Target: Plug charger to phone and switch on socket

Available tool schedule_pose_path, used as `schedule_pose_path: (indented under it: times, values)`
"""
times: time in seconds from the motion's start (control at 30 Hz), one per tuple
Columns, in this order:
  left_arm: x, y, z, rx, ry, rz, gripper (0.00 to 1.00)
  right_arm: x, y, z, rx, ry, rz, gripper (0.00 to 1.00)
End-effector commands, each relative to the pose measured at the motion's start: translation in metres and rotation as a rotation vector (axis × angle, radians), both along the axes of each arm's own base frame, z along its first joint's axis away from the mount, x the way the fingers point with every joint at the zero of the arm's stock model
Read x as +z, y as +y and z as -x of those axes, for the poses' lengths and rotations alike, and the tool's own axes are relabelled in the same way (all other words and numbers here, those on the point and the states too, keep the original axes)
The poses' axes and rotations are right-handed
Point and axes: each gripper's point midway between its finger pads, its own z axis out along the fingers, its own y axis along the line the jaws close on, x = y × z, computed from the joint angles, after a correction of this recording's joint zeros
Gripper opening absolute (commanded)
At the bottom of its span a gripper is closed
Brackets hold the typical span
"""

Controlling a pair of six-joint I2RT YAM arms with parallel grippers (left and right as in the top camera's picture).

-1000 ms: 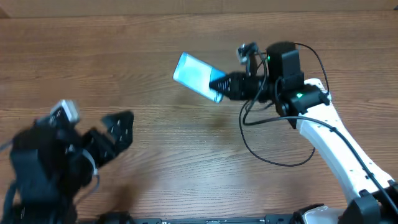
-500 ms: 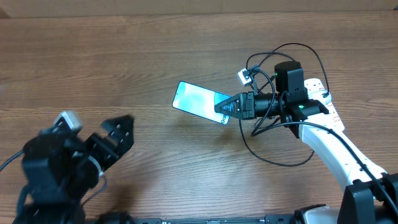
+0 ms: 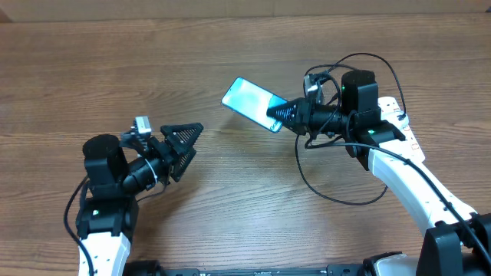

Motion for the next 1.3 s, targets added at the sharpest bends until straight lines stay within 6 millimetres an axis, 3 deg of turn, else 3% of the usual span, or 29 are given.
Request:
schedule_pose_path:
  times: [0.0,0.13,0.23,0.3,0.5,0.87,1.27]
  values:
    - [-0.001,-0.017,0.001,-0.039,0.090,0.101,0.85,0.003,0.012,-0.003,-0.092,0.120,-0.017,0.04]
    - [0.000,-0.030,-0.010,-0.026,0.063,0.090,0.80,-0.001,0.040,0.014,-0.069,0.172,-0.007,0.04]
    - [-0.007,-0.036,-0.018,0.029,0.083,0.066,0.65,-0.003,0.059,0.026,-0.063,0.225,-0.006,0.04]
    - [-0.009,-0.037,-0.019,0.043,0.087,0.057,0.61,-0.001,0.062,0.027,-0.068,0.239,-0.017,0.04]
    - [-0.012,-0.031,-0.024,0.102,0.112,0.059,0.59,0.007,0.065,0.029,-0.059,0.285,-0.065,0.04]
    - [-0.016,-0.017,-0.035,0.289,0.261,0.179,0.51,0.009,0.071,0.037,-0.069,0.422,-0.109,0.04]
    - [-0.018,-0.028,-0.032,0.304,0.313,0.214,0.44,0.018,0.100,0.059,-0.001,0.435,-0.131,0.04]
